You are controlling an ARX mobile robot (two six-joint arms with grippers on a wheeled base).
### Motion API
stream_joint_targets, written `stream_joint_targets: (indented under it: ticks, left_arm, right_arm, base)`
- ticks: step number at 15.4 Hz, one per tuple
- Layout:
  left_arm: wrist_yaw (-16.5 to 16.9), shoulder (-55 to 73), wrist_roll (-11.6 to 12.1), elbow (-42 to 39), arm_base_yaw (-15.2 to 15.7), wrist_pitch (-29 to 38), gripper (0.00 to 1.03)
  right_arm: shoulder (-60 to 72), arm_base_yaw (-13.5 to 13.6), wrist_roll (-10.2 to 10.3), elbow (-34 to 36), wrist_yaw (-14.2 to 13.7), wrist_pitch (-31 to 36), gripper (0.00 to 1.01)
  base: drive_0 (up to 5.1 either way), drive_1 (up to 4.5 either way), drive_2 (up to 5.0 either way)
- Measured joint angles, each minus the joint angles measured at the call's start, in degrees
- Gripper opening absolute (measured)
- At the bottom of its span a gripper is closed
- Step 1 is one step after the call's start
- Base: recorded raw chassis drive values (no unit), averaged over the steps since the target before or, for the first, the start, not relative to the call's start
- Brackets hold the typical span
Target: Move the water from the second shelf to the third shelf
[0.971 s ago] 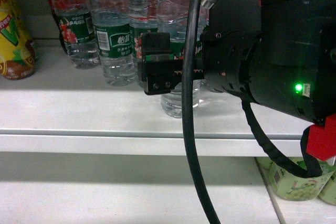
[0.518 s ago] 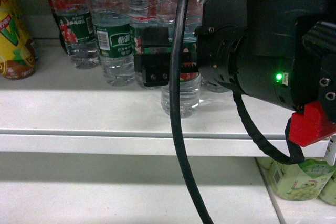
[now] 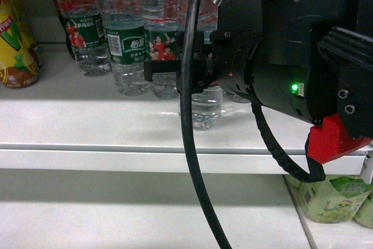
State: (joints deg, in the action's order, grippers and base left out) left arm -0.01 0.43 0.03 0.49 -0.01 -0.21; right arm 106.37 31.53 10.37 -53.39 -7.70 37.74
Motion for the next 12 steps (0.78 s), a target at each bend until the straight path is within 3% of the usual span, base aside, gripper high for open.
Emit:
stream_joint_targets:
  ticks: [6,12]
  left_arm:
    - [0.00,0.00,0.00,0.00,0.00,0.00,0.98]
    - [0.00,0.00,0.00,0.00,0.00,0.00,0.98]
  right_arm:
    - [-3.91,-0.22,-0.35,4.92,0.37,0.92,0.40]
    - [-13.97,-3.80,-0.24,15.47,1.22,0.26,0.40]
  base:
    - [0.0,0.00,0.0]
    - [0.0,0.00,0.0]
